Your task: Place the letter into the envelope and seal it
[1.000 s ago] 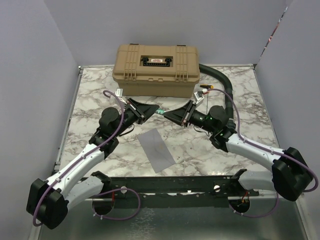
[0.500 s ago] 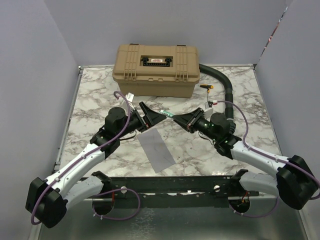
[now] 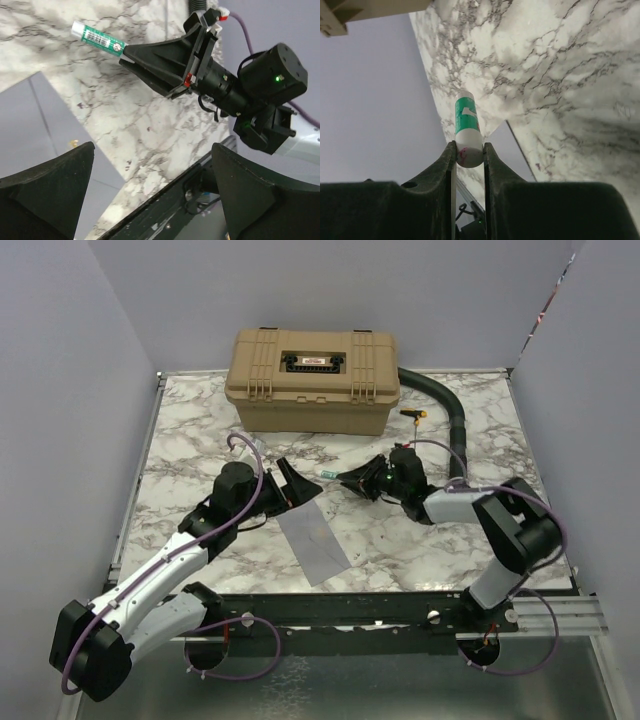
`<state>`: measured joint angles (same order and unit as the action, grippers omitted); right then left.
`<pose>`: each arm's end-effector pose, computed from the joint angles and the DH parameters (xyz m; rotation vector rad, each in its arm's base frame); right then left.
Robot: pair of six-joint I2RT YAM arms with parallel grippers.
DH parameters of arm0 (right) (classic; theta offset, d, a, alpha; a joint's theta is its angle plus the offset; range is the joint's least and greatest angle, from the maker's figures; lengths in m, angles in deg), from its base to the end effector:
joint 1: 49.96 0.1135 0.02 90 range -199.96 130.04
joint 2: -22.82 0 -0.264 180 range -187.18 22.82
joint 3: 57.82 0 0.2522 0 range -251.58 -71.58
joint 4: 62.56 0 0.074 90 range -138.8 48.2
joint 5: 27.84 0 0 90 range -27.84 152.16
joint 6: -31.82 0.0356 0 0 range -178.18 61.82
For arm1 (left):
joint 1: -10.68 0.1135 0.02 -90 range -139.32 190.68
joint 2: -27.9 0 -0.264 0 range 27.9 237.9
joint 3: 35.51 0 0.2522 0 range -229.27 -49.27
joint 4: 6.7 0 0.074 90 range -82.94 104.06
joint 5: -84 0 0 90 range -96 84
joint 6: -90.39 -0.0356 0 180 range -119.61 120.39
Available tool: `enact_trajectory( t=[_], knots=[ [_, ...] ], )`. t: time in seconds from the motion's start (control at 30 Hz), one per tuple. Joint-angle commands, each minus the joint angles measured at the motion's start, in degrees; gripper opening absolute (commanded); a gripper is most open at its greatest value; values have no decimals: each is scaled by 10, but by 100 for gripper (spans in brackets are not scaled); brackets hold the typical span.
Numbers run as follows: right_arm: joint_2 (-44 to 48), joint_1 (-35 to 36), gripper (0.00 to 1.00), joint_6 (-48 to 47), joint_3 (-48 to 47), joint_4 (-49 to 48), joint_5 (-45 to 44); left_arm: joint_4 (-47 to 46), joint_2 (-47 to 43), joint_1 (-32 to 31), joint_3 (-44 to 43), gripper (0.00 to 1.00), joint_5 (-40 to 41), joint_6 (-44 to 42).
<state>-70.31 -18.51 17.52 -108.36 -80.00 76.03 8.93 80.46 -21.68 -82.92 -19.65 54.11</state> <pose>0.2671 0.1734 0.1603 0.7017 2.1980 1.3419 0.1748 -0.1207 0.2619 -0.2210 2.1172 -1.1848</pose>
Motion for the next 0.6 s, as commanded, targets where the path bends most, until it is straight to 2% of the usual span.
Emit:
enact_trajectory(
  t=[0.0, 0.1, 0.3, 0.4, 0.53, 0.57],
  knots=[
    [-99, -10, 1, -14, -51, -81, 70, 91, -4, 4, -32, 99, 50, -58],
    [-150, -18, 1, 5, -73, -100, 90, 142, 4, 4, -51, 99, 72, -74],
    [-176, -19, 3, 4, -97, -60, 74, 198, 29, 5, -72, 99, 94, -93],
    [-189, -21, 18, -1, -114, -26, 68, 208, 35, 5, -78, 99, 100, -97],
    [-182, -23, 50, -11, -122, 17, 60, 257, 41, 5, -104, 99, 131, -111],
    [-174, -23, 55, -19, -124, 33, 55, 274, 42, 6, -113, 99, 145, -115]
  ],
)
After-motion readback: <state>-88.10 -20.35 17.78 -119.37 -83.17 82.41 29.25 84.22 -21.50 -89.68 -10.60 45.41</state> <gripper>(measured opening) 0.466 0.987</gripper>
